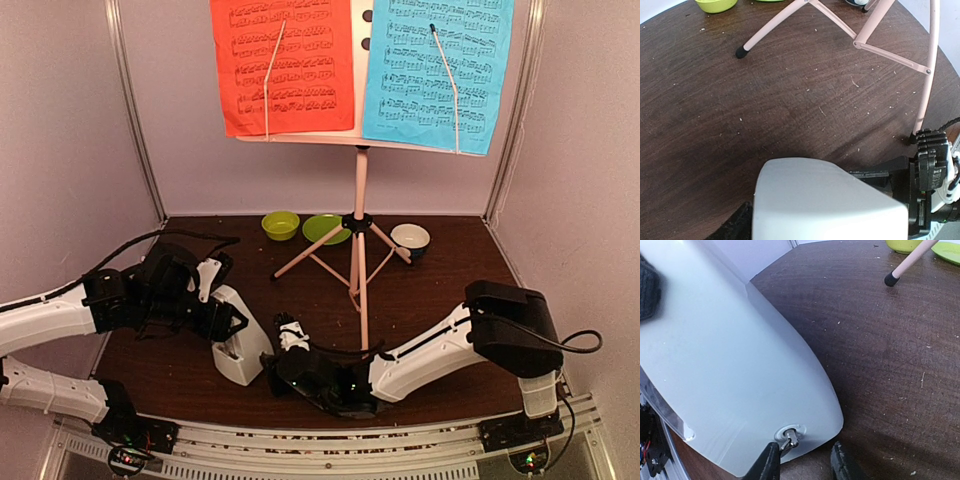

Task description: Set up the instrument practice props

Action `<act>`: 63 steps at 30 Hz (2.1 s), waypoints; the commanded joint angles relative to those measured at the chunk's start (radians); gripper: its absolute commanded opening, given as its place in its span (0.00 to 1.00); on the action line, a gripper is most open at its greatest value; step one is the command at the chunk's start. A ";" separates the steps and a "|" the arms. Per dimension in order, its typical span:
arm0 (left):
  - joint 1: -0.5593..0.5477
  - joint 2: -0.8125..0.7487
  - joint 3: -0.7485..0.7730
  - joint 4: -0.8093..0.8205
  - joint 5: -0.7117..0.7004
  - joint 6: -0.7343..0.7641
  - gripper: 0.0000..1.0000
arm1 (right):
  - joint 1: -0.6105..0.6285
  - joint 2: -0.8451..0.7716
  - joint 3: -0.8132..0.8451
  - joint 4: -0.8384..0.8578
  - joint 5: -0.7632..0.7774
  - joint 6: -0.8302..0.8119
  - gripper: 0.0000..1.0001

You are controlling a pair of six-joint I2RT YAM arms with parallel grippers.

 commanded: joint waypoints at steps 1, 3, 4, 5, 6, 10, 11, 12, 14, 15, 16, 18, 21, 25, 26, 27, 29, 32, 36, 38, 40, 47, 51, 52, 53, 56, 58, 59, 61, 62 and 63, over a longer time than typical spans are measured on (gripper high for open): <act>-0.003 -0.030 0.053 0.096 0.021 -0.005 0.00 | 0.003 0.013 0.022 -0.038 0.047 -0.017 0.31; -0.003 -0.028 0.055 0.096 0.024 -0.002 0.00 | 0.001 0.008 0.018 -0.036 0.050 -0.031 0.28; -0.003 -0.026 0.056 0.096 0.024 -0.001 0.00 | 0.001 0.006 0.016 -0.031 0.048 -0.039 0.26; -0.003 -0.026 0.057 0.096 0.026 0.000 0.00 | 0.001 0.004 0.014 -0.025 0.047 -0.053 0.24; -0.003 -0.025 0.058 0.098 0.026 0.001 0.00 | 0.001 0.003 0.012 -0.019 0.044 -0.063 0.23; -0.003 -0.025 0.058 0.101 0.038 0.012 0.00 | 0.002 0.004 0.010 0.018 0.015 -0.111 0.22; -0.003 -0.026 0.059 0.102 0.039 0.014 0.00 | 0.001 0.004 0.011 0.025 0.006 -0.122 0.23; -0.003 -0.026 0.060 0.102 0.042 0.018 0.00 | 0.001 0.005 0.010 0.030 -0.003 -0.132 0.24; -0.003 -0.027 0.062 0.103 0.048 0.029 0.00 | 0.002 0.006 0.011 0.034 -0.015 -0.151 0.25; -0.003 -0.027 0.064 0.102 0.053 0.037 0.00 | 0.001 0.005 0.008 0.035 -0.017 -0.156 0.25; -0.003 -0.026 0.066 0.102 0.059 0.041 0.00 | 0.002 0.005 0.006 0.036 -0.019 -0.162 0.26; -0.003 -0.026 0.069 0.103 0.067 0.051 0.00 | 0.000 0.005 0.000 0.041 -0.027 -0.168 0.26; -0.004 -0.030 0.070 0.111 0.078 0.060 0.00 | -0.005 0.003 -0.006 0.040 -0.035 -0.169 0.25; -0.003 -0.034 0.075 0.115 0.091 0.071 0.00 | -0.008 -0.002 -0.021 0.040 -0.040 -0.163 0.24; -0.003 -0.035 0.076 0.116 0.097 0.076 0.00 | -0.009 -0.003 -0.025 0.040 -0.041 -0.161 0.24; -0.003 -0.036 0.078 0.119 0.104 0.081 0.00 | -0.010 -0.004 -0.031 0.043 -0.042 -0.159 0.23; -0.003 -0.044 0.077 0.126 0.113 0.087 0.00 | -0.013 -0.009 -0.037 0.040 -0.042 -0.151 0.18; -0.003 -0.054 0.072 0.132 0.120 0.094 0.00 | -0.019 -0.017 -0.046 0.036 -0.042 -0.132 0.09; -0.003 -0.060 0.065 0.131 0.120 0.099 0.00 | -0.022 -0.038 -0.060 0.048 -0.032 -0.116 0.00; -0.003 -0.061 0.062 0.131 0.122 0.099 0.00 | -0.022 -0.046 -0.067 0.059 -0.032 -0.115 0.00; -0.003 -0.062 0.061 0.131 0.120 0.101 0.00 | -0.022 -0.052 -0.072 0.075 -0.038 -0.120 0.03; -0.003 -0.058 0.067 0.132 0.128 0.110 0.00 | -0.022 -0.063 -0.084 0.099 -0.038 -0.142 0.25; -0.003 -0.062 0.064 0.132 0.144 0.126 0.00 | -0.021 -0.067 -0.080 0.131 -0.076 -0.174 0.32; -0.003 -0.064 0.063 0.130 0.143 0.133 0.00 | -0.020 -0.068 -0.076 0.127 -0.082 -0.180 0.32; -0.003 -0.066 0.063 0.128 0.143 0.138 0.00 | -0.020 -0.068 -0.071 0.120 -0.081 -0.184 0.32; -0.003 -0.067 0.066 0.121 0.143 0.155 0.00 | -0.021 -0.073 -0.068 0.113 -0.074 -0.187 0.33; -0.003 -0.064 0.068 0.119 0.145 0.159 0.00 | -0.021 -0.076 -0.065 0.113 -0.081 -0.188 0.35; -0.003 -0.062 0.069 0.119 0.146 0.160 0.00 | -0.021 -0.076 -0.063 0.113 -0.087 -0.190 0.37; -0.003 -0.059 0.069 0.119 0.148 0.163 0.00 | -0.021 -0.074 -0.059 0.112 -0.092 -0.189 0.38; -0.003 -0.058 0.069 0.119 0.149 0.163 0.00 | -0.022 -0.074 -0.058 0.112 -0.091 -0.190 0.38; -0.003 -0.058 0.070 0.119 0.152 0.165 0.00 | -0.022 -0.074 -0.057 0.112 -0.090 -0.189 0.38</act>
